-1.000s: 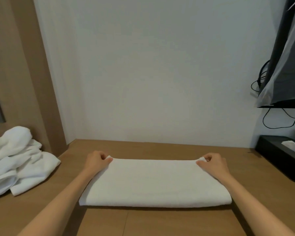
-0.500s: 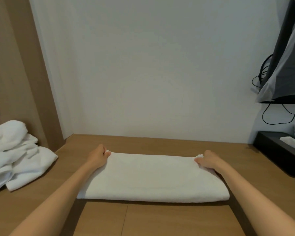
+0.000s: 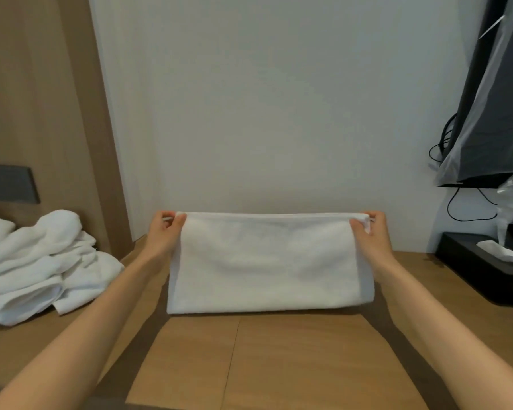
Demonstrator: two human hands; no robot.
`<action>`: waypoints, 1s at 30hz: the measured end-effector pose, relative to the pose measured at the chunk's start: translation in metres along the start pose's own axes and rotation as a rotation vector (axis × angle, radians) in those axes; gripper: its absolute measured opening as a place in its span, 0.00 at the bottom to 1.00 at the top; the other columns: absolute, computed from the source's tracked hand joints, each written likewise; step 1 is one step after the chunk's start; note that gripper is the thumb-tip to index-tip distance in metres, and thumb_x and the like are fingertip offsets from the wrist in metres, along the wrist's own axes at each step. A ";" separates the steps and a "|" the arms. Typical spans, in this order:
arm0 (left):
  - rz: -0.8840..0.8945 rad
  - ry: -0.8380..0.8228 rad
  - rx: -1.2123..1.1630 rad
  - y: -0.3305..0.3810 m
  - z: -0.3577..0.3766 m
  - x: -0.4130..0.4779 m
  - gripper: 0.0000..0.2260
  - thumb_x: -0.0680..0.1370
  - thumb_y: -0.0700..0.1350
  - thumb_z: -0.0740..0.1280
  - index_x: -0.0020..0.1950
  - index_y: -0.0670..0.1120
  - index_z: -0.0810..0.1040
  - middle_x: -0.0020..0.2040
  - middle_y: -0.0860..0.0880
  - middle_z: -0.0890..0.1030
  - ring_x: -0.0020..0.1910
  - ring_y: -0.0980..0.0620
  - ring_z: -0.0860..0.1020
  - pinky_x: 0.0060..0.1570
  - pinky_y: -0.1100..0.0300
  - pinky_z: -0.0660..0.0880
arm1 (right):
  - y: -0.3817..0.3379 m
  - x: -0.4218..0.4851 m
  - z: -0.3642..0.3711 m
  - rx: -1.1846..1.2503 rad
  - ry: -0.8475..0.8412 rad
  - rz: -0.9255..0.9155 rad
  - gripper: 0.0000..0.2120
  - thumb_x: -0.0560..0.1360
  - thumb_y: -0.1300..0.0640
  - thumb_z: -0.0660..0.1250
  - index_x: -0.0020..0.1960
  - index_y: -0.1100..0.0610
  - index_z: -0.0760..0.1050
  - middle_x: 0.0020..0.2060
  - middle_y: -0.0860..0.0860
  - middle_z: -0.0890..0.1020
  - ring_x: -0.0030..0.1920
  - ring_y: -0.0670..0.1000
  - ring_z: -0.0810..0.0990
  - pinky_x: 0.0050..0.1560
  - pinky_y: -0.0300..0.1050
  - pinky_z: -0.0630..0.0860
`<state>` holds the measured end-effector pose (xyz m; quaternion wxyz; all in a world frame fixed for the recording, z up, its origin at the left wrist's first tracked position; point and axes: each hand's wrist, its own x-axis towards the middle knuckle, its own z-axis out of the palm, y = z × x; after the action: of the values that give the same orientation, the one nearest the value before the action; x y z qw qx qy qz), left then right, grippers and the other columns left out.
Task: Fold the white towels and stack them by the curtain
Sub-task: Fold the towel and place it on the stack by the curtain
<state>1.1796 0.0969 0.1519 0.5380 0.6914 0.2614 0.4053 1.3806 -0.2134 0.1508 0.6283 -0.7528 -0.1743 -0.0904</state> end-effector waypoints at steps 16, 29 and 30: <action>-0.030 -0.064 0.603 -0.040 -0.032 -0.060 0.13 0.81 0.45 0.61 0.38 0.42 0.69 0.36 0.44 0.73 0.42 0.41 0.73 0.40 0.54 0.64 | 0.038 -0.066 -0.006 -0.317 -0.076 0.181 0.05 0.77 0.55 0.63 0.49 0.56 0.70 0.51 0.58 0.78 0.51 0.58 0.76 0.50 0.50 0.71; 0.026 -0.005 1.262 -0.072 -0.005 -0.059 0.11 0.83 0.46 0.55 0.60 0.40 0.68 0.60 0.41 0.76 0.61 0.41 0.73 0.57 0.52 0.67 | 0.063 -0.063 0.020 -0.935 -0.061 -0.065 0.12 0.80 0.52 0.56 0.57 0.59 0.68 0.54 0.57 0.77 0.52 0.60 0.77 0.48 0.50 0.73; 0.047 -0.007 1.292 -0.070 -0.004 -0.059 0.10 0.82 0.44 0.56 0.60 0.40 0.68 0.60 0.42 0.76 0.61 0.42 0.73 0.57 0.53 0.67 | 0.060 -0.062 0.022 -0.967 -0.058 -0.085 0.12 0.80 0.54 0.56 0.59 0.60 0.68 0.56 0.57 0.75 0.55 0.59 0.75 0.49 0.50 0.72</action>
<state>1.1500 0.0714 0.0691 0.0051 0.8828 0.4357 0.1757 1.3435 -0.2101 0.0698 0.1970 -0.9529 -0.1602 -0.1657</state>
